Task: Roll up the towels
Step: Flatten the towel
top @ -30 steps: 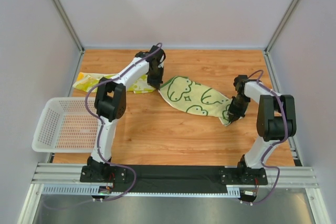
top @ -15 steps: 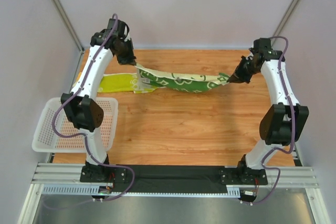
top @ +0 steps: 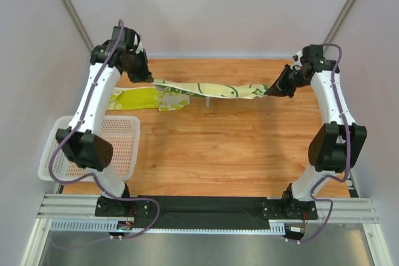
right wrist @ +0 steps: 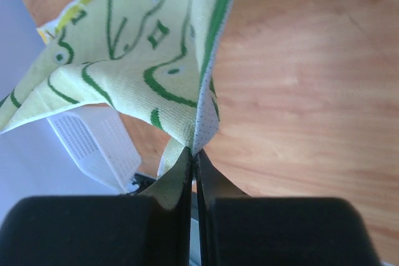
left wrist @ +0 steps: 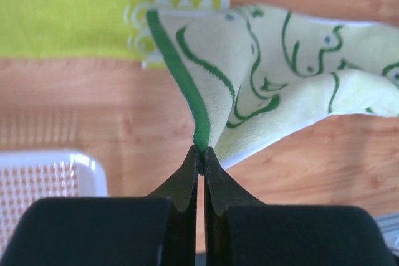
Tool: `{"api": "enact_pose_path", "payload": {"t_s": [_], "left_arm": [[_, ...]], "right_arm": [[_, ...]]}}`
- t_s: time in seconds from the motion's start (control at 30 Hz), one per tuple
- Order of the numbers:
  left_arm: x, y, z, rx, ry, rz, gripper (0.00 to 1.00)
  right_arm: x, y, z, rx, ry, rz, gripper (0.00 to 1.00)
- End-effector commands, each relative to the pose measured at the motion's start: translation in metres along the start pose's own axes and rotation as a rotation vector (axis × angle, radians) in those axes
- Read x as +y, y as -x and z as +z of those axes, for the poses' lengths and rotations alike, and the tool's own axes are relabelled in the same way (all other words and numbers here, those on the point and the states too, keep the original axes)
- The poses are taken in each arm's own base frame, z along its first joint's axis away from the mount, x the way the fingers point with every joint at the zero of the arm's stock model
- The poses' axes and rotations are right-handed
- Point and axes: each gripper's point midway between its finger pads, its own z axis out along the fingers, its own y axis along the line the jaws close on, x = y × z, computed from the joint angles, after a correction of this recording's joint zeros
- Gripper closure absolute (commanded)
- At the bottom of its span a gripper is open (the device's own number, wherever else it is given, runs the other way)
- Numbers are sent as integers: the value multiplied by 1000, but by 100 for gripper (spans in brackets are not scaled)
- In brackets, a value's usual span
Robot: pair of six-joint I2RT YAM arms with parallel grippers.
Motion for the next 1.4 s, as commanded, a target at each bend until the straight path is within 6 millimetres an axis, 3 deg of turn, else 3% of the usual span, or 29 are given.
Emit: {"api": "enact_pose_path", "payload": {"t_s": [0.0,0.03,0.07,0.1,0.13,0.17,0.2,0.23,0.3,0.33,0.37,0.47,0.57,0.77,1.0,1.1,1.37], "left_arm": [[17,-42,-33,-4,23,21,100],[20,-53,-45,-20,16,18,100],[26,-67,-41,7,25,11,100],[40,-98,-26,85,53,-7,100],[45,-110,-28,94,57,-12,100],[60,-140,-16,177,92,-26,100],[67,-154,-13,210,109,-39,100],[75,-178,-8,267,122,-55,100],[79,-200,-5,321,118,-82,100],[79,-209,-4,336,111,-108,98],[82,-226,0,380,105,-129,86],[88,-247,3,417,118,-170,62],[94,-257,1,435,141,-183,47],[108,-273,3,463,206,-194,42],[116,-284,12,481,240,-198,43],[115,-283,14,481,246,-179,45],[114,-283,14,470,240,-169,46]], "right_arm": [[-26,-42,-4,30,-32,48,100],[-39,-52,-5,16,-74,62,100],[-53,-61,-1,24,-108,89,100],[-82,-87,13,82,-165,142,100],[-94,-92,13,64,-193,159,100],[-105,-100,17,74,-214,196,99],[-118,-110,22,96,-234,226,93],[-138,-123,29,125,-259,270,67],[-155,-133,34,153,-283,305,53],[-166,-138,35,162,-301,328,38],[-170,-139,35,168,-310,330,34],[-174,-140,33,159,-332,315,28],[-173,-139,26,136,-344,304,27],[-176,-152,21,139,-370,285,26],[-181,-201,42,246,-453,193,32],[-185,-210,46,253,-490,156,35],[-194,-211,59,278,-528,134,50]]}}
